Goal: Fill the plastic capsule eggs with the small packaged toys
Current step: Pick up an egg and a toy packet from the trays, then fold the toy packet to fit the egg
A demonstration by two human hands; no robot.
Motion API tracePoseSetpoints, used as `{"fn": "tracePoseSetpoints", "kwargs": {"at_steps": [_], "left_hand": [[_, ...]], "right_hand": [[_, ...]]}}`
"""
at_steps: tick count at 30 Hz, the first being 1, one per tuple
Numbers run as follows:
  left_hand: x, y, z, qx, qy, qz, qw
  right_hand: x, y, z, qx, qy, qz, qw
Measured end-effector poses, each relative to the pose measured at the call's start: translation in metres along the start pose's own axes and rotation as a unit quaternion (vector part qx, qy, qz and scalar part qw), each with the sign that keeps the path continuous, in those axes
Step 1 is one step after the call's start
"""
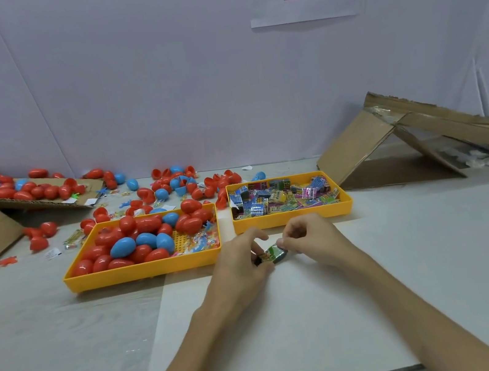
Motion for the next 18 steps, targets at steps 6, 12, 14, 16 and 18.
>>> {"fn": "tracePoseSetpoints", "kwargs": {"at_steps": [6,12,14,16,18], "left_hand": [[-0.001,-0.001,0.001,-0.004,0.004,0.009,1.000],[-0.002,-0.001,0.000,0.024,-0.005,0.004,1.000],[-0.001,0.001,0.003,0.007,-0.007,0.027,1.000],[0.000,0.006,0.007,-0.054,-0.007,0.063,0.997],[0.001,0.011,0.010,-0.140,-0.001,0.068,0.988]], "right_hand": [[0.001,0.016,0.011,-0.071,-0.034,0.125,0.989],[-0.005,0.036,0.016,0.208,0.032,0.142,0.967],[-0.003,0.030,0.009,0.275,0.052,0.088,0.956],[-0.003,0.026,0.004,0.302,0.068,0.049,0.949],[-0.004,0.023,0.001,0.302,0.088,0.018,0.949]]}}
Point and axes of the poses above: each hand's wrist, its own x-axis towards the middle knuckle, its own y-axis out of the back of the hand, z = x × y, the point moved 2 cm from there along x, towards the middle knuckle, and after that the axes turned 14 degrees about -z, right-handed, at the moved point
